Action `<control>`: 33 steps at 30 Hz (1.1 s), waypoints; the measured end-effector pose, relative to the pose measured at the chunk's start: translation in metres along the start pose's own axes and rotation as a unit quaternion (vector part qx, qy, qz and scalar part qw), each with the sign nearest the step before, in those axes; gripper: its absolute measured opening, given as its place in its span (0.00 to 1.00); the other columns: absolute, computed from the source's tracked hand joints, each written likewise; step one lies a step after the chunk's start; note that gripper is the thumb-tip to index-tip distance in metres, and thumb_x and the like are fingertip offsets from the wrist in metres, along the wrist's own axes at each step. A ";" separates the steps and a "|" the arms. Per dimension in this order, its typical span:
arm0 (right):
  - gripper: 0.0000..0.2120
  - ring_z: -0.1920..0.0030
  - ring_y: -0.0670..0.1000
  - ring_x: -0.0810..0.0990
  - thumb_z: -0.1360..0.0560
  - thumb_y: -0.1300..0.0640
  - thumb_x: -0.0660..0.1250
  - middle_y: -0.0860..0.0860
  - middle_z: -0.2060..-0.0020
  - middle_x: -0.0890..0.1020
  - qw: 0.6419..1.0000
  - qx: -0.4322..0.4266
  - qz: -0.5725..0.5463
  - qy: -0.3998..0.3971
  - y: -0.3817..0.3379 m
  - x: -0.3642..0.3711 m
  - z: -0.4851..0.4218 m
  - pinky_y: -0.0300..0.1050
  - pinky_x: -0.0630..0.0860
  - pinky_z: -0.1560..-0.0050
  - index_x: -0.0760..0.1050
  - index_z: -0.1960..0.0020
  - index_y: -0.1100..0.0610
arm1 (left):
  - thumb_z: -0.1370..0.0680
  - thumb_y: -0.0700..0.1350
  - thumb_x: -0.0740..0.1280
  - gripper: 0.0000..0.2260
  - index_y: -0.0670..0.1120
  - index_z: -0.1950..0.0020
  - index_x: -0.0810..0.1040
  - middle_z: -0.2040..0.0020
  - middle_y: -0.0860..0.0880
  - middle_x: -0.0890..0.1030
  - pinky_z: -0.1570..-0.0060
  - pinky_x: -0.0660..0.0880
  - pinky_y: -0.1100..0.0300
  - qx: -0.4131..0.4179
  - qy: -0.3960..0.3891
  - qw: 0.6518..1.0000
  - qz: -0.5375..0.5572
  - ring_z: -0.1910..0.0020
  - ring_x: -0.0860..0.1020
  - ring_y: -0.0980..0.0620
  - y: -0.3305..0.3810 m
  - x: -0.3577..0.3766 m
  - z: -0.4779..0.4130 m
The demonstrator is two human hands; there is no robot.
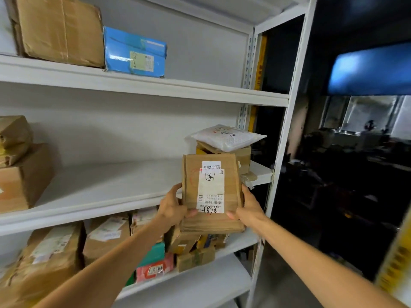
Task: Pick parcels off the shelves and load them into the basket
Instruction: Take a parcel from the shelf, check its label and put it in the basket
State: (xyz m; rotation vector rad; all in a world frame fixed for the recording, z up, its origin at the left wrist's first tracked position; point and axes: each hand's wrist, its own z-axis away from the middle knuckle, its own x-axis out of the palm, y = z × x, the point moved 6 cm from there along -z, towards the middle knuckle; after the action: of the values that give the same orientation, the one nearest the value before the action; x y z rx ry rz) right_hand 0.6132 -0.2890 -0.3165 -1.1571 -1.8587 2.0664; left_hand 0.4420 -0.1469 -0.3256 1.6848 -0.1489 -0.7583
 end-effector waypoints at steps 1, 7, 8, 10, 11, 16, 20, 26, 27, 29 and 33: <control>0.48 0.28 0.52 0.65 0.30 0.69 0.73 0.48 0.32 0.70 1.000 0.001 0.017 0.003 0.007 -0.013 0.006 0.46 0.65 0.31 0.48 0.22 0.47 | 0.36 0.38 0.79 0.47 0.52 0.24 0.56 0.41 0.47 0.78 0.39 0.73 0.46 0.008 -0.008 1.000 0.004 0.39 0.75 0.44 0.006 0.013 0.003; 0.50 0.32 0.49 0.69 0.34 0.65 0.77 0.47 0.34 0.73 0.996 0.011 0.047 0.076 0.054 -0.104 0.065 0.53 0.66 0.29 0.51 0.22 0.47 | 0.36 0.40 0.80 0.47 0.49 0.24 0.58 0.34 0.47 0.74 0.32 0.69 0.49 0.040 -0.096 0.995 -0.006 0.32 0.70 0.46 0.046 0.115 0.027; 0.51 0.32 0.49 0.70 0.35 0.64 0.78 0.47 0.34 0.73 0.994 0.017 0.047 0.096 0.065 -0.119 0.076 0.53 0.66 0.29 0.52 0.22 0.46 | 0.37 0.39 0.80 0.47 0.48 0.24 0.58 0.33 0.47 0.74 0.32 0.69 0.50 0.044 -0.110 0.993 0.001 0.32 0.70 0.46 0.051 0.134 0.031; 0.53 0.32 0.51 0.70 0.36 0.62 0.79 0.47 0.33 0.73 0.988 0.038 0.048 0.143 0.088 -0.151 0.100 0.54 0.68 0.30 0.51 0.22 0.45 | 0.38 0.39 0.81 0.49 0.50 0.23 0.57 0.33 0.47 0.74 0.32 0.69 0.51 0.056 -0.146 0.987 0.030 0.31 0.70 0.47 0.060 0.177 0.041; 0.53 0.32 0.51 0.70 0.36 0.62 0.79 0.47 0.33 0.73 0.984 0.049 0.048 0.167 0.098 -0.166 0.113 0.54 0.68 0.30 0.51 0.22 0.45 | 0.38 0.39 0.81 0.50 0.51 0.23 0.57 0.32 0.47 0.74 0.32 0.68 0.51 0.061 -0.164 0.983 0.047 0.31 0.69 0.47 0.065 0.198 0.046; 0.51 0.31 0.51 0.68 0.35 0.61 0.79 0.46 0.32 0.71 0.956 0.085 0.060 0.274 0.136 -0.224 0.179 0.57 0.68 0.31 0.52 0.22 0.46 | 0.34 0.37 0.78 0.46 0.59 0.24 0.57 0.31 0.51 0.72 0.33 0.69 0.53 0.073 -0.290 0.949 0.102 0.34 0.71 0.52 0.090 0.294 0.077; 0.50 0.35 0.55 0.73 0.35 0.61 0.79 0.50 0.33 0.73 0.920 0.135 0.086 0.358 0.159 -0.255 0.230 0.53 0.73 0.36 0.52 0.22 0.47 | 0.31 0.34 0.75 0.44 0.59 0.24 0.56 0.33 0.52 0.72 0.35 0.70 0.53 0.089 -0.393 0.905 0.138 0.38 0.70 0.55 0.099 0.360 0.104; 0.47 0.41 0.56 0.77 0.33 0.68 0.74 0.54 0.41 0.78 0.860 0.200 0.028 0.468 0.184 -0.262 0.314 0.57 0.78 0.42 0.56 0.23 0.44 | 0.30 0.36 0.75 0.44 0.57 0.23 0.55 0.28 0.51 0.69 0.35 0.71 0.52 0.113 -0.525 0.836 0.111 0.31 0.68 0.49 0.112 0.427 0.151; 0.47 0.43 0.55 0.78 0.34 0.67 0.74 0.54 0.43 0.79 0.849 0.207 0.022 0.487 0.185 -0.260 0.327 0.56 0.79 0.44 0.57 0.24 0.44 | 0.31 0.36 0.75 0.44 0.56 0.23 0.55 0.27 0.50 0.67 0.34 0.70 0.49 0.117 -0.535 0.830 0.103 0.29 0.67 0.48 0.114 0.437 0.160; 0.46 0.45 0.53 0.79 0.35 0.68 0.73 0.54 0.45 0.80 0.823 0.214 0.018 0.526 0.189 -0.254 0.356 0.50 0.80 0.48 0.58 0.25 0.43 | 0.31 0.36 0.76 0.44 0.55 0.23 0.56 0.26 0.48 0.65 0.33 0.69 0.44 0.131 -0.554 0.817 0.089 0.28 0.64 0.46 0.117 0.453 0.181; 0.47 0.45 0.54 0.80 0.35 0.73 0.71 0.50 0.48 0.80 0.760 0.247 -0.005 0.601 0.201 -0.241 0.423 0.54 0.81 0.48 0.59 0.28 0.38 | 0.30 0.35 0.74 0.42 0.56 0.23 0.57 0.27 0.48 0.66 0.33 0.69 0.45 0.182 -0.625 0.757 0.059 0.28 0.65 0.45 0.122 0.486 0.242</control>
State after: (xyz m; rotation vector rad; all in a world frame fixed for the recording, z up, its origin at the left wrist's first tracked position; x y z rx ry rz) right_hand 0.6022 -0.8070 -0.4112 -1.6409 -0.6278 1.0619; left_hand 0.7231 -0.6176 -0.4233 1.1960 -1.3970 -1.7364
